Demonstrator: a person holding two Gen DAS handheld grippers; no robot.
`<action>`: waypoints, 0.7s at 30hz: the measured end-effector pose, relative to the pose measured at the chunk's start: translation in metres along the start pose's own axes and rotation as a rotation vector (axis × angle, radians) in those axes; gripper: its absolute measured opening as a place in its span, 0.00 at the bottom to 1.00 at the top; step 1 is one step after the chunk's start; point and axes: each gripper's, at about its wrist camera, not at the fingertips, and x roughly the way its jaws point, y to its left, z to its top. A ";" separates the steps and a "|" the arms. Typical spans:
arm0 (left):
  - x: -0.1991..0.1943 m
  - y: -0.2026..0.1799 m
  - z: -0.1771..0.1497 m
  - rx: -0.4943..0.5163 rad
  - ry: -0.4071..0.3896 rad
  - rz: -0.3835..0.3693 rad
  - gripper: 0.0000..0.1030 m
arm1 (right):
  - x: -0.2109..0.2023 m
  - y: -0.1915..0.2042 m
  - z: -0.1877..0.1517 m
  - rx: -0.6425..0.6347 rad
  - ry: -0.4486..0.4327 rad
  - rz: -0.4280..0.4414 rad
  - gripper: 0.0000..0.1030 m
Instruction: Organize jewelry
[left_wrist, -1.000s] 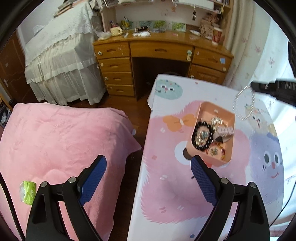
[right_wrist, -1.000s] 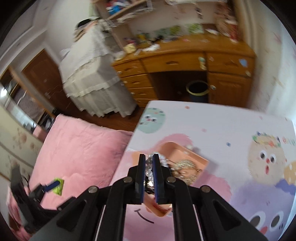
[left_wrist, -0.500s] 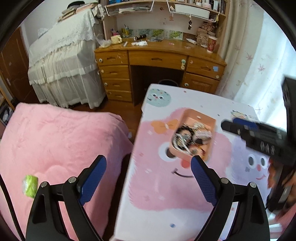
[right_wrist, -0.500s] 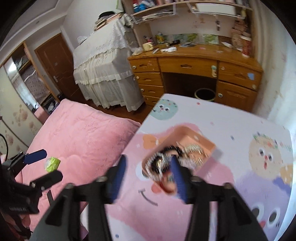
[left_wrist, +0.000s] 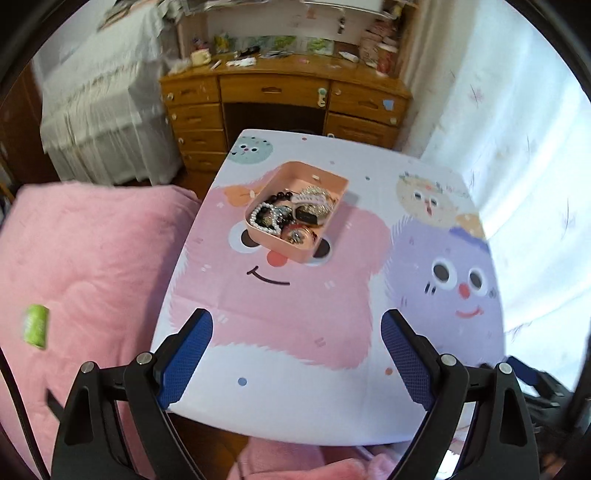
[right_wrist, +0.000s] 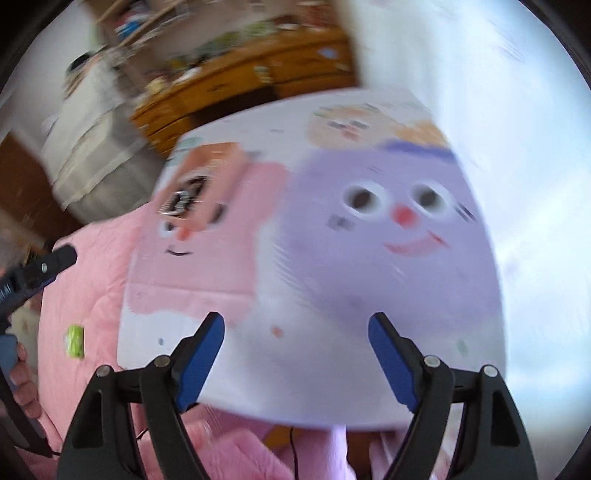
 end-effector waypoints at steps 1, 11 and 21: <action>-0.002 -0.012 -0.005 0.026 0.006 0.000 0.89 | -0.006 -0.010 -0.003 0.032 -0.002 -0.001 0.78; -0.030 -0.079 -0.022 0.151 -0.031 -0.059 0.95 | -0.072 -0.015 0.002 0.098 -0.083 0.061 0.88; -0.035 -0.090 -0.022 0.167 -0.084 0.043 0.99 | -0.069 0.015 -0.005 -0.034 -0.153 0.003 0.95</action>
